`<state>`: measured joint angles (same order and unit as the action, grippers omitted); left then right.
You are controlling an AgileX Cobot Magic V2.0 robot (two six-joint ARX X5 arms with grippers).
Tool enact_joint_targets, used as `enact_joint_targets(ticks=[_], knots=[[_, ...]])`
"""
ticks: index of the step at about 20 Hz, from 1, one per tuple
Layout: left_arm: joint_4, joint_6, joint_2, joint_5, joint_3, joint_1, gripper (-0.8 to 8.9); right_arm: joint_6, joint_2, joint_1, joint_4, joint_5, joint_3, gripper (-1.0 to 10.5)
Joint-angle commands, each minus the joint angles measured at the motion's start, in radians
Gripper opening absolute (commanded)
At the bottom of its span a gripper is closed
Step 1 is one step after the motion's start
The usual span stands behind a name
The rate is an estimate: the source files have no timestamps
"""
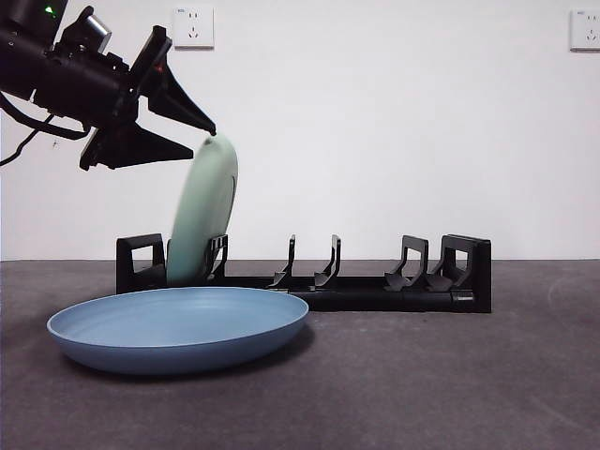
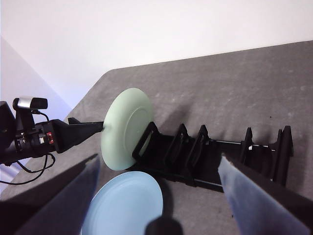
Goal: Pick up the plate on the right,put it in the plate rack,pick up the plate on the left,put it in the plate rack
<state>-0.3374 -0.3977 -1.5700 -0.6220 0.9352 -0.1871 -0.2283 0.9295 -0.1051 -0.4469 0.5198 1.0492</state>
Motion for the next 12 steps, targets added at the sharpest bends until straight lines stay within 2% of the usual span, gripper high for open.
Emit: enact_joint_targets(ticks=[1,5,7,12], knots=[[-0.014,0.068,0.007,-0.024,0.003,-0.003,3.24,0.000,0.011,-0.002,-0.013,0.005,0.003,4.1],[-0.004,0.160,0.064,-0.102,0.003,-0.006,3.24,-0.010,0.042,-0.018,-0.079,0.011,0.003,4.1],[0.013,0.211,0.111,-0.141,0.003,-0.012,3.25,-0.007,0.068,-0.037,-0.111,0.054,0.003,4.1],[0.121,0.336,0.278,-0.139,0.003,-0.018,3.25,0.000,0.165,-0.114,-0.156,0.108,0.003,4.1]])
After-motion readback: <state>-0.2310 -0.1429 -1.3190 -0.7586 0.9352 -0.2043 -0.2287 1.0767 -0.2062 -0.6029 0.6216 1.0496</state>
